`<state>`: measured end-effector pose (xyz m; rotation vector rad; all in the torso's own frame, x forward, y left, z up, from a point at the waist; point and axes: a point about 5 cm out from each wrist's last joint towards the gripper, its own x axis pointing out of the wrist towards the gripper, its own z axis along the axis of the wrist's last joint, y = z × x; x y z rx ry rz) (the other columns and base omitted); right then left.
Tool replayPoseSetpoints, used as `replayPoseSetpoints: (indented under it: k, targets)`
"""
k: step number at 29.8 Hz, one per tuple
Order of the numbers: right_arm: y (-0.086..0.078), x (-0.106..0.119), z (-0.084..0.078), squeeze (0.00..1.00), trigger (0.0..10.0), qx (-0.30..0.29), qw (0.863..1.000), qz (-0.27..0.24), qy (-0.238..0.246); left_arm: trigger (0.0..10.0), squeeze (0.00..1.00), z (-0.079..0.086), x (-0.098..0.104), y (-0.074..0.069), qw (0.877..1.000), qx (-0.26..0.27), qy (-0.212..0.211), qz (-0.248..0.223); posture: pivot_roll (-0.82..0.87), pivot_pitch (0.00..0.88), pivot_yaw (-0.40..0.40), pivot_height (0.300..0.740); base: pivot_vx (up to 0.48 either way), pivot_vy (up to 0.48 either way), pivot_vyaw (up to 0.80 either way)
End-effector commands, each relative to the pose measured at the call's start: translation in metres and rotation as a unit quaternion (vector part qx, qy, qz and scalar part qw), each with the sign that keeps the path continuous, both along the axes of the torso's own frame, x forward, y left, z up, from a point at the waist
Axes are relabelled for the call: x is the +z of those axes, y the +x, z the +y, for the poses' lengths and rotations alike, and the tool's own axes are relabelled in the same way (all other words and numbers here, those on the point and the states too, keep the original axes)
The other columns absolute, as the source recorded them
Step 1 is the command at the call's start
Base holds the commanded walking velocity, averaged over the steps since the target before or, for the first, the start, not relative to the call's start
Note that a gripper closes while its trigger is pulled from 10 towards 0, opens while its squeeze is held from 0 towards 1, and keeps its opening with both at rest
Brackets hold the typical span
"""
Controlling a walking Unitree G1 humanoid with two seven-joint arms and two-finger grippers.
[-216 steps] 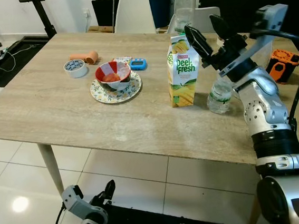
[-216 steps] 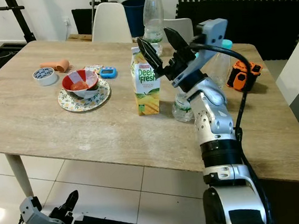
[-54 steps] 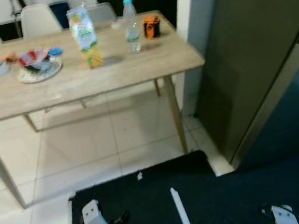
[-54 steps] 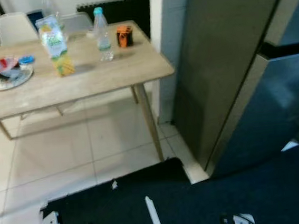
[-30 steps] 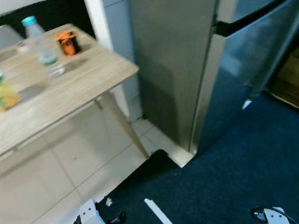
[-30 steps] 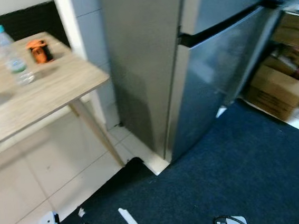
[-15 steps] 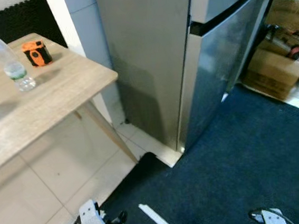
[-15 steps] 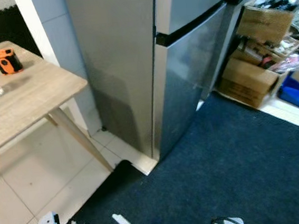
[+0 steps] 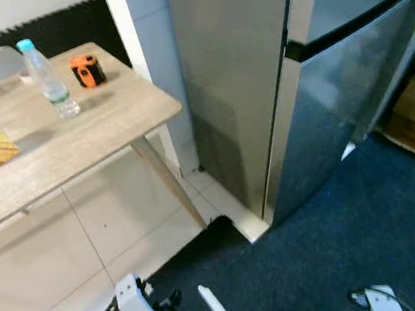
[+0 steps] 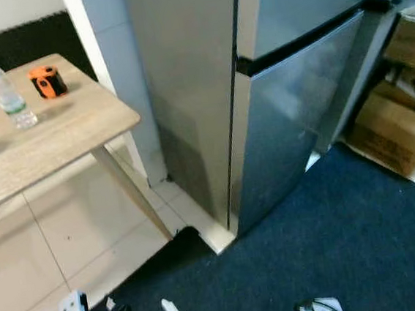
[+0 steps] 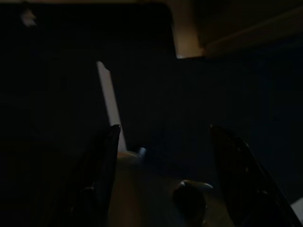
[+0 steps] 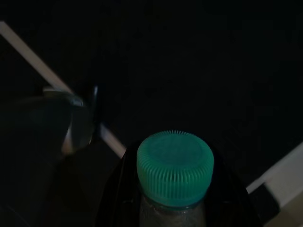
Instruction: Restocking fridge
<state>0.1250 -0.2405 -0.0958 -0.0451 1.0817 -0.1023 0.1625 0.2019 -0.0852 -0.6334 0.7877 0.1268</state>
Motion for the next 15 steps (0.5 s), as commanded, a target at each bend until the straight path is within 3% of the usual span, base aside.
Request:
replayPoseSetpoints:
  k: [1, 15]
  targets:
    - [-0.0113, -0.0029, -0.0027, 0.0, 10.0, -0.004, 1.0, 0.017, -0.001, 10.0, 0.0, -0.0002, -0.0008, -0.0012, 1.0, 0.002, -0.004, 0.004, -0.03, 0.044, 0.011, 0.74, 0.0, -0.461, 0.0]
    - [-0.012, -0.0034, -0.0012, 0.0, 10.0, 0.003, 1.0, 0.019, -0.001, 10.0, 0.0, -0.0001, -0.001, -0.0017, 1.0, 0.002, -0.003, 0.006, -0.03, 0.044, 0.011, 0.74, 0.0, -0.462, 0.0]
